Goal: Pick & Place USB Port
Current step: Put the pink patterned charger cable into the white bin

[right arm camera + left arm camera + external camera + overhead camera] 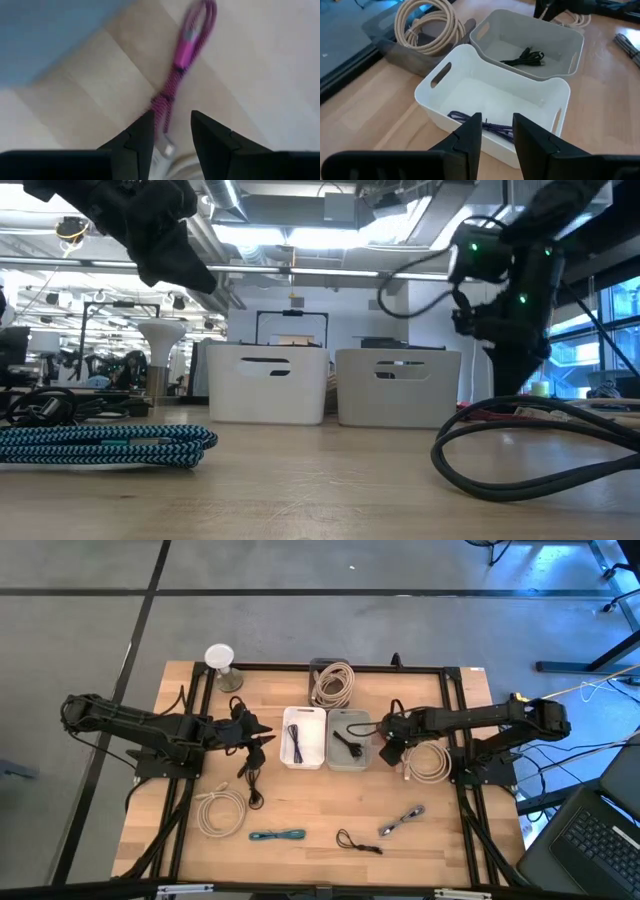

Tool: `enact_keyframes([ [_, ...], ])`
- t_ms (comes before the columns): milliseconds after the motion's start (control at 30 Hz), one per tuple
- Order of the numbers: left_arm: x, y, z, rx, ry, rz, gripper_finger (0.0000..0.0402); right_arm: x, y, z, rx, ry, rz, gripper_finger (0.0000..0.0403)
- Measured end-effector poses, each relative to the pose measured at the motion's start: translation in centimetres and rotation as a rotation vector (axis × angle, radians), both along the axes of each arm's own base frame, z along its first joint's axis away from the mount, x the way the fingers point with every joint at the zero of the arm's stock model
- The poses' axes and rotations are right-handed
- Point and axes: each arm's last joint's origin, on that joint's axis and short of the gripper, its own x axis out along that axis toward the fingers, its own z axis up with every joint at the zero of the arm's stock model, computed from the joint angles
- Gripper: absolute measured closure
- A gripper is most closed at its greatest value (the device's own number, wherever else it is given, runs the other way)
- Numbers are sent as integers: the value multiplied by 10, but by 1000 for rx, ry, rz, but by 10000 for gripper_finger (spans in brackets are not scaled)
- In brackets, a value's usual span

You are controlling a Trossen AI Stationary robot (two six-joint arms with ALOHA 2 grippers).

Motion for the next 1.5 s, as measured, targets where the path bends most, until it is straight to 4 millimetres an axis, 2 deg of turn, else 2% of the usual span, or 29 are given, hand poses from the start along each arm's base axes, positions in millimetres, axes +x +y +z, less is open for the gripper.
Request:
enact_keyframes([
  [267,0,0,0,79,32,-31,301,-7,2,-25,20,-105,-6,273],
  [667,0,0,0,51,23,-28,302,-8,2,-29,28,-153,-17,277],
  [800,0,0,0,40,18,-20,300,-8,2,-30,30,-151,-16,311],
  [900,0,0,0,40,18,-21,300,-8,2,-30,27,-143,-18,373],
  [967,0,0,0,45,20,-24,302,-9,2,-30,20,-140,-21,388],
  [1267,0,0,0,52,24,-28,300,-13,1,-27,-73,-115,-40,395],
  [1500,0,0,0,53,24,-29,303,-17,3,-3,-181,-136,-48,396],
])
